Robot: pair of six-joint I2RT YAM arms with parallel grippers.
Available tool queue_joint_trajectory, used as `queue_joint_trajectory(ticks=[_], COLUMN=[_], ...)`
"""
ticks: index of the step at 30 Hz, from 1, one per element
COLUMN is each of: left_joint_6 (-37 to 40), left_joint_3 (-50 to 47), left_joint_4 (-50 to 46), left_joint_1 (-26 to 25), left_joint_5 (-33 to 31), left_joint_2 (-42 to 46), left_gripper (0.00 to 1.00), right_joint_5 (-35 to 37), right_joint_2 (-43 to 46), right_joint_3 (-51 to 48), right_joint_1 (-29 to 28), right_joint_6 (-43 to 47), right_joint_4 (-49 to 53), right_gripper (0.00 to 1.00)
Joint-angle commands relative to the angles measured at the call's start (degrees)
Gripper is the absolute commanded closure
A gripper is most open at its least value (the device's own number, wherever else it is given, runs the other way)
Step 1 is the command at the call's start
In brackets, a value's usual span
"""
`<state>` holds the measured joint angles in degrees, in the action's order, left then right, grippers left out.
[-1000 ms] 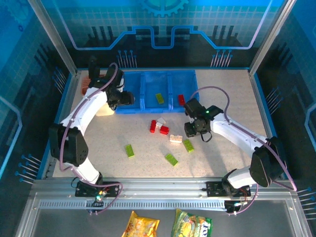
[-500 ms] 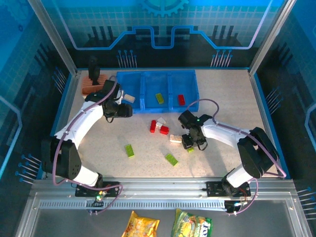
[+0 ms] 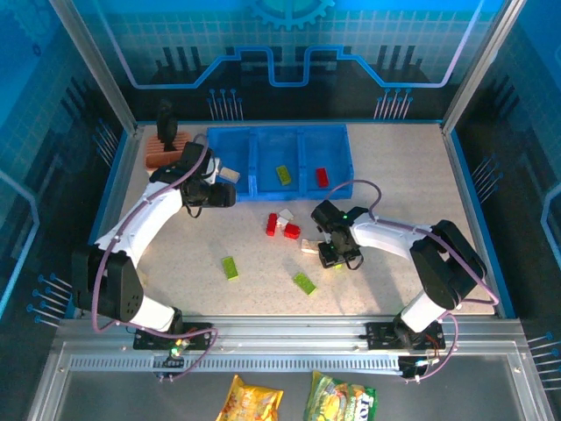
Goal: Sort the legos into containers by color
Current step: Pick up the lego from the bottom-center of the table.
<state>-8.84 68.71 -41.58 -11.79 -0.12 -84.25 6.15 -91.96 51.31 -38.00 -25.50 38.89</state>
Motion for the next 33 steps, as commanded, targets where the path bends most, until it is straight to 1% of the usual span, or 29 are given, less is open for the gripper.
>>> queue_joint_trajectory(ticks=[1,3,13,20,27,33], left_joint_6=[1.12,1.07,1.42,1.56,1.46,1.29], left_joint_3=[-0.76,-0.68,-1.01,-1.99,-2.74,-3.05], left_joint_4=[0.32,0.34,0.92,2.38,3.48,4.07], left_joint_1=[0.01,0.06,0.21,0.45,0.54,0.67], left_joint_5=[1.1,1.14,1.27,1.44,0.88,0.48], left_joint_2=[1.18,1.13,1.77,3.24,3.95,4.7], left_gripper=[0.3,0.3,0.3,0.3,0.3,0.3], right_joint_5=[0.33,0.37,1.95,3.6,4.0,2.4], right_joint_2=[0.11,0.34,2.29,4.55,3.38,-3.51], right_joint_3=[-0.6,-0.57,0.8,4.54,12.75,23.73], right_joint_1=[-0.94,-1.19,-1.94,-3.12,-4.07,-4.43], right_joint_6=[-0.94,-0.94,-1.58,-2.01,-1.86,-0.68], right_joint_4=[0.42,0.7,3.32,7.42,10.32,9.89], right_gripper=[0.61,0.64,0.69,0.71,0.72,0.71])
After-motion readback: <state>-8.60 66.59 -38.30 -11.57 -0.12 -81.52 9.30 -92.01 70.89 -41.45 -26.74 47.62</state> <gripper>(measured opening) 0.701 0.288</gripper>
